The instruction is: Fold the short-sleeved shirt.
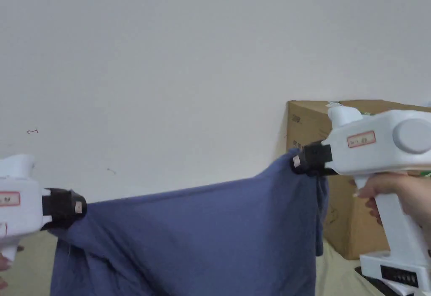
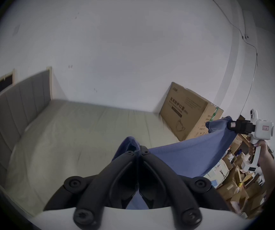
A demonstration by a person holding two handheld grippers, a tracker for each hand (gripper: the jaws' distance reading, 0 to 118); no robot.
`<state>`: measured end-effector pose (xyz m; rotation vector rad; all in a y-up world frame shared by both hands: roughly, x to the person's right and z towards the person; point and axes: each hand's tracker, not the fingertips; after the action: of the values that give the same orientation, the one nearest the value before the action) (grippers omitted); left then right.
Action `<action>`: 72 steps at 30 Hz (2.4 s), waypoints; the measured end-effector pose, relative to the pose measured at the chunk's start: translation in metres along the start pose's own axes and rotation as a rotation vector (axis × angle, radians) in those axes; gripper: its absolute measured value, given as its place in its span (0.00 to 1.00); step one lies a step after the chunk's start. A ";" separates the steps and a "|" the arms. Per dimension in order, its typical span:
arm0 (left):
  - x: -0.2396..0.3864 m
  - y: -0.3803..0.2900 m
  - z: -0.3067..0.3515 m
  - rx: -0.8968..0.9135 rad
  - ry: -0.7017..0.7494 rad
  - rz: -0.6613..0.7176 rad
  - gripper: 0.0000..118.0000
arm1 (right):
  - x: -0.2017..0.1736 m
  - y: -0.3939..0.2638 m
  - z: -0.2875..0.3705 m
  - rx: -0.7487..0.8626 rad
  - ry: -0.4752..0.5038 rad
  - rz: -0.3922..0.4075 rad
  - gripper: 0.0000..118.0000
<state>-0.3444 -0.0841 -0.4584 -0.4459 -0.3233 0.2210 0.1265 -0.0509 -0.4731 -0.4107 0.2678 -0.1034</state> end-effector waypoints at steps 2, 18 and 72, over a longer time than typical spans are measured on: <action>0.008 0.026 0.004 0.035 0.004 -0.019 0.00 | -0.007 0.028 0.001 0.014 -0.032 0.034 0.03; 0.030 0.157 -0.059 0.204 0.109 -0.031 0.00 | -0.040 0.181 -0.077 0.223 -0.257 0.199 0.03; -0.039 -0.322 -0.110 -0.546 0.141 0.175 0.70 | 0.019 -0.378 -0.085 -0.524 -0.208 -0.144 0.37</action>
<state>-0.2966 -0.4212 -0.4159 -1.0271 -0.2027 0.2701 0.1040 -0.4315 -0.3988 -0.9557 0.0553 -0.1307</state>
